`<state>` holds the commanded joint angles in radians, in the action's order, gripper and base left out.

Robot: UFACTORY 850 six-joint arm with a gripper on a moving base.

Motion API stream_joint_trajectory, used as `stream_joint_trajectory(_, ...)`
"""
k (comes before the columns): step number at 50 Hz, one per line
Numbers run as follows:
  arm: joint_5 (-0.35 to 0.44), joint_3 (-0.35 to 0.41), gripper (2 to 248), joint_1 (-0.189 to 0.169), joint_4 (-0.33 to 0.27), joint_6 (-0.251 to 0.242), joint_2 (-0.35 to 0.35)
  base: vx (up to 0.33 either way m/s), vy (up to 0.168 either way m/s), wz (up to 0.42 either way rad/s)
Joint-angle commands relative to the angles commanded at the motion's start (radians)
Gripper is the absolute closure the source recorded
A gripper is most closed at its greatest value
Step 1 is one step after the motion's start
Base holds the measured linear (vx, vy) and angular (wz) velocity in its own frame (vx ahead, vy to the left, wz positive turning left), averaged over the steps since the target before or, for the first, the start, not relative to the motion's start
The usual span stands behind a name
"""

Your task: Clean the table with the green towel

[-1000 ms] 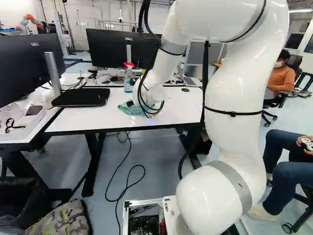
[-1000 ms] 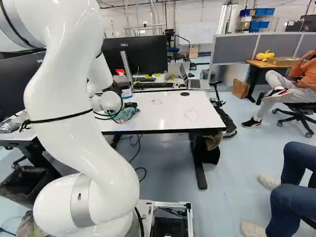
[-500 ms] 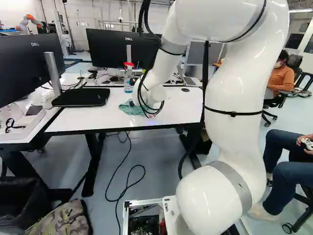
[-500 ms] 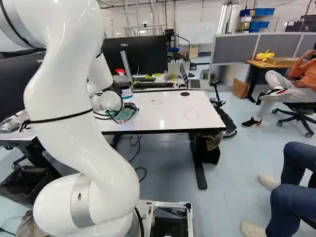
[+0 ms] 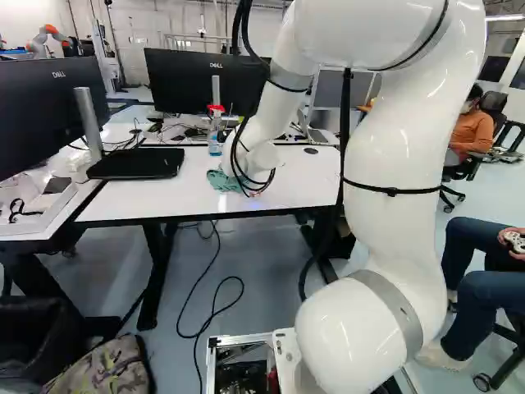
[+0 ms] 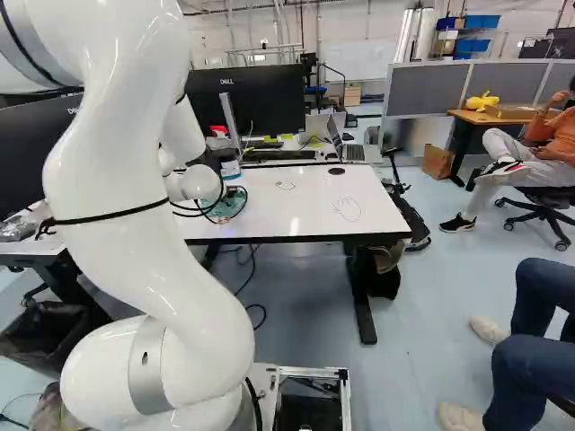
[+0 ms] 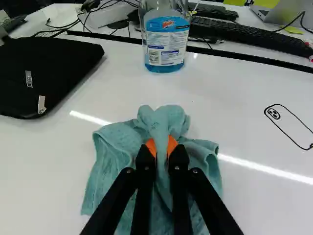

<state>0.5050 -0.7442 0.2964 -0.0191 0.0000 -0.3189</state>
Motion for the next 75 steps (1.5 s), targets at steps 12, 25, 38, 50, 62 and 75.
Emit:
stream_joint_trajectory(12, 0.000, 0.002, 207, -0.004, 0.000, 0.000, 0.022, 0.000, 0.000, 0.000)
stream_joint_trajectory(25, 0.000, -0.009, 207, -0.039, 0.000, 0.000, 0.041, 0.000, 0.000, 0.000)
stream_joint_trajectory(38, 0.005, -0.012, 207, -0.081, 0.000, 0.000, 0.068, 0.000, 0.000, 0.000)
stream_joint_trajectory(50, 0.005, -0.012, 207, -0.119, 0.000, 0.000, 0.092, 0.000, 0.000, 0.000)
stream_joint_trajectory(62, 0.005, -0.021, 207, -0.156, 0.000, 0.000, 0.084, 0.000, 0.000, 0.000)
stream_joint_trajectory(75, 0.005, -0.040, 207, -0.197, 0.000, 0.000, 0.068, 0.000, 0.000, 0.000)
